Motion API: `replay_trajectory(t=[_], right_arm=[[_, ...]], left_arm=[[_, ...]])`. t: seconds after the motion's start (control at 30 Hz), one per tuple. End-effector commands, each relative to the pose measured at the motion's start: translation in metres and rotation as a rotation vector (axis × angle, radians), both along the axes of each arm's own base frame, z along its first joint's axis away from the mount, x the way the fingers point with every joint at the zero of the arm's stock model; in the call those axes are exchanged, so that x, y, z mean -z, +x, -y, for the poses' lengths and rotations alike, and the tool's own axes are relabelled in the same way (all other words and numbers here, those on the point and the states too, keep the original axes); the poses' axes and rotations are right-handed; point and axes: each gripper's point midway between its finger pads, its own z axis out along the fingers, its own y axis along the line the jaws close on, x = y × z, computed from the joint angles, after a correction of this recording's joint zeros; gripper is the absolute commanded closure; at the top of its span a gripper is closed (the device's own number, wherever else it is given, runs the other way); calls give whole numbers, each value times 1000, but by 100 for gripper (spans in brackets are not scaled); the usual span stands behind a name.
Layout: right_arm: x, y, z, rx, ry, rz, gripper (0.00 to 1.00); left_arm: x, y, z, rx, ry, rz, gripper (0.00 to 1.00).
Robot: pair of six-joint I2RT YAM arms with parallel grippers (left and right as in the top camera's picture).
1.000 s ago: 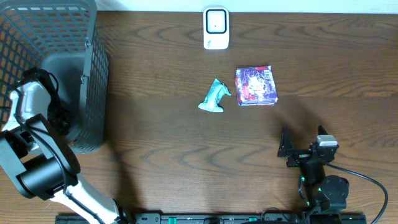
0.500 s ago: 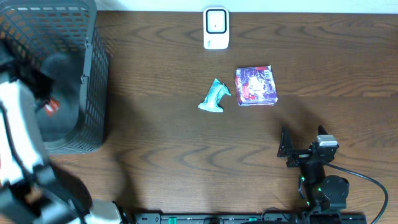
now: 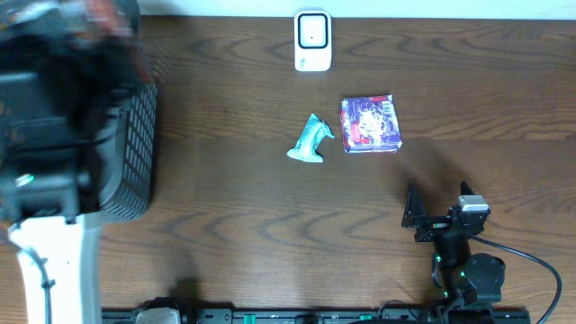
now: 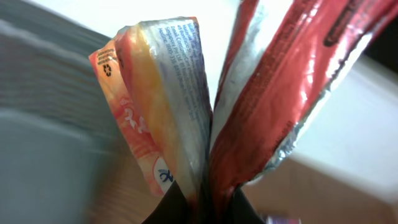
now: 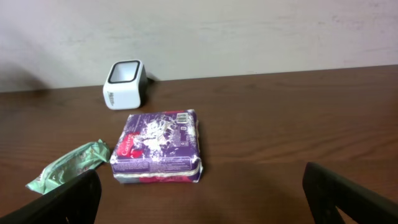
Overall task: Scan the item barcode
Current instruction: 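Drop the orange snacks beside the green pack with the left gripper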
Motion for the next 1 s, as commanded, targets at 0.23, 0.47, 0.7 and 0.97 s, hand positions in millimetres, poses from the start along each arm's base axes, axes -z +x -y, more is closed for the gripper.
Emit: replay_trajectory(t=[0.23,0.47,0.7,0.97], right_arm=[[1,0,-1,-5,-8,1,1],[1,0,-1,-5,-9,2,1],[1,0,-1,-5,-8,1,1],[1,0,-1,-5,-9,2,1]], left_arm=[[176,28,130,317,302,-423,93],[273,30,161,393,371,-635,89],[302,33,163,397,385,-692,41],[211,52,152,342,327,-472,32]])
